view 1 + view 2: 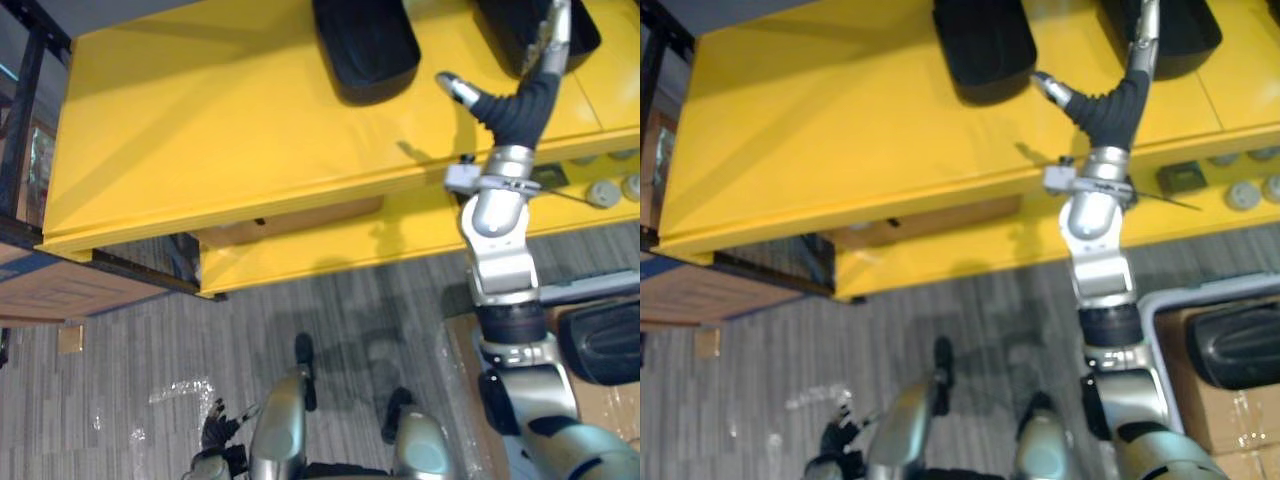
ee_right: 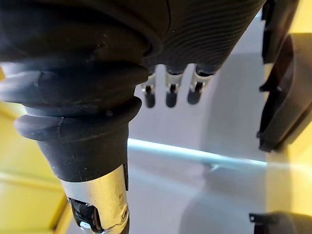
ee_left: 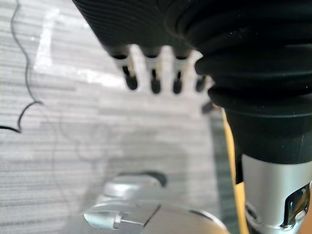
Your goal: Walk over and take plastic housings, then place them on the shelf
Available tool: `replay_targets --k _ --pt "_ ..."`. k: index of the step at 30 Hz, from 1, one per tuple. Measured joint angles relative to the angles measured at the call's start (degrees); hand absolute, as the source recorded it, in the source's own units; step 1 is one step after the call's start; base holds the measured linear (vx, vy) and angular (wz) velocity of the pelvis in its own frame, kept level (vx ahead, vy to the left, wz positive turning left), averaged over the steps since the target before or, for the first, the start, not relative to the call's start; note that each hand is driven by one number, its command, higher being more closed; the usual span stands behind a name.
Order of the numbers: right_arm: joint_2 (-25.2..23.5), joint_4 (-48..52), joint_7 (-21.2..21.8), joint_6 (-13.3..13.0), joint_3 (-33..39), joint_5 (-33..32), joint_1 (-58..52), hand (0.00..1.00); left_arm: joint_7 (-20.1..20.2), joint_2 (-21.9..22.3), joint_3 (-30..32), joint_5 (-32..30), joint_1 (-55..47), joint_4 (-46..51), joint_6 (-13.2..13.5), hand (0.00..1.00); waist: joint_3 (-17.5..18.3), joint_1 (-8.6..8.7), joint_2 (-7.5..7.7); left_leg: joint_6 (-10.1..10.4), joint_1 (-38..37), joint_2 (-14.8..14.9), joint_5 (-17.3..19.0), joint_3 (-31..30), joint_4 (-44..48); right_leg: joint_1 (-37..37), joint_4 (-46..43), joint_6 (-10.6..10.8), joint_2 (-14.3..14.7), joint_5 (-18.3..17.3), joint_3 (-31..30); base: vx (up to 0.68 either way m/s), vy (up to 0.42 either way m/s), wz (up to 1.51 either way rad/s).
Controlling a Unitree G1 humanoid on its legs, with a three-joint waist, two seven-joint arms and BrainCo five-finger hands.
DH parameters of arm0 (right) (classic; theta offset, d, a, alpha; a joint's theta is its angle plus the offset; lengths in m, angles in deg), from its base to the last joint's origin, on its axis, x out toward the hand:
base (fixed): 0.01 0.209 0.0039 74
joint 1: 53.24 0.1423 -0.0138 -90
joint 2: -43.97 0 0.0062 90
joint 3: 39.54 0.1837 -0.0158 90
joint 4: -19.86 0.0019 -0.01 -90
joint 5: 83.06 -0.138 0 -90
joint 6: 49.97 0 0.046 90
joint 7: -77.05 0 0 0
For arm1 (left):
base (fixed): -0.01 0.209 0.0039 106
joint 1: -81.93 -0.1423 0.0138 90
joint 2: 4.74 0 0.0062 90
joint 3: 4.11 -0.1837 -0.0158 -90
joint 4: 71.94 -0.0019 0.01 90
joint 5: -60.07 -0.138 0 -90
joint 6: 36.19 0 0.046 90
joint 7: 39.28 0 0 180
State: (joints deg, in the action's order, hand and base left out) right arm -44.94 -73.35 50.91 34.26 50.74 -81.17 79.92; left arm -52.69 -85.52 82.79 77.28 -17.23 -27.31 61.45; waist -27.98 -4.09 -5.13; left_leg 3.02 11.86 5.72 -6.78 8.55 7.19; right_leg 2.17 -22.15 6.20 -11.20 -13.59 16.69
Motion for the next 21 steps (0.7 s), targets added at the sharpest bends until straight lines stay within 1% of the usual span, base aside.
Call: replay_targets --k 3,4,6,8,11,15,18,19,21 --pt "1.5 -3.1 2.0 0.0 2.1 -4.5 0.0 0.0 0.0 0.0 0.1 0.0 0.0 0.1 -0.3 0.0 -0.1 -0.14 0.11 0.0 -0.8 -0.8 -0.3 0.1 -1.0 0.5 -1.6 0.0 -1.1 -1.1 0.0 -0.03 0.006 0.02" --pt "1.7 -3.7 2.5 0.0 2.4 -5.0 0.0 0.0 0.0 0.0 0.1 0.0 0.0 0.1 -0.3 0.0 -0.1 -0.21 0.11 0.0 -0.8 -0.9 -0.4 0.1 -1.1 0.7 -1.9 0.0 -1.3 -1.2 0.0 -0.03 0.003 0.03" --pt "3.3 -7.2 5.1 0.0 3.1 -8.0 0.4 0.0 0.1 0.0 0.1 0.3 0.0 0.1 -0.7 0.0 -0.1 -0.15 0.11 -0.1 -0.9 -1.1 -0.9 0.1 -1.7 1.1 -2.5 0.0 -1.6 -1.4 0.0 0.0 0.0 0.0" --pt "5.1 -10.7 6.6 0.1 3.1 -9.9 1.8 0.0 0.2 0.0 0.1 0.4 0.0 0.1 -0.7 0.0 -0.1 -0.21 0.1 -0.1 -0.8 -1.3 -1.2 0.1 -2.0 1.7 -3.0 0.0 -1.7 -1.4 -0.2 0.0 0.0 0.0" --pt "7.2 -16.2 8.7 0.1 3.2 -12.3 5.0 0.0 0.2 0.0 0.1 0.6 0.0 0.2 -0.7 0.0 -0.1 -0.3 0.09 -0.1 -0.9 -1.4 -1.6 0.1 -2.7 1.8 -3.2 0.0 -1.8 -1.4 0.0 0.0 0.0 0.01" --pt "9.6 -24.4 11.1 -0.2 3.1 -13.4 10.6 0.0 0.2 0.1 0.1 0.9 0.1 0.3 -0.7 0.0 -0.1 -0.67 0.02 -0.1 -0.9 -1.7 -1.8 -0.2 -2.6 1.9 -4.0 0.1 -2.2 -2.0 0.3 -0.01 -0.008 0.06" --pt "12.0 -28.4 13.2 -0.6 3.0 -14.2 13.3 0.0 0.2 0.5 0.1 0.9 0.1 0.4 -0.7 0.0 0.0 -1.52 -0.6 -0.3 -0.9 -2.5 -1.9 -0.6 -2.7 2.3 -5.5 0.2 -3.2 -2.9 0.5 -0.01 -0.012 0.1" --pt "12.6 -30.0 14.4 -0.7 3.0 -14.7 14.8 0.0 0.4 0.7 0.0 0.9 0.1 0.4 -0.7 0.0 -0.2 -1.6 -1.17 -0.3 -0.8 -2.6 -2.0 -0.8 -2.7 2.3 -5.7 0.3 -3.4 -2.9 0.7 0.0 -0.008 0.06" --pt "13.3 -32.0 15.9 -1.1 2.9 -15.9 16.0 0.0 0.7 1.0 -0.1 0.9 0.1 0.5 -0.9 0.0 -0.1 -1.59 -1.72 -0.4 -0.8 -3.0 -2.1 -1.2 -2.7 2.3 -6.0 0.4 -3.7 -3.1 0.9 0.0 -0.007 0.12"
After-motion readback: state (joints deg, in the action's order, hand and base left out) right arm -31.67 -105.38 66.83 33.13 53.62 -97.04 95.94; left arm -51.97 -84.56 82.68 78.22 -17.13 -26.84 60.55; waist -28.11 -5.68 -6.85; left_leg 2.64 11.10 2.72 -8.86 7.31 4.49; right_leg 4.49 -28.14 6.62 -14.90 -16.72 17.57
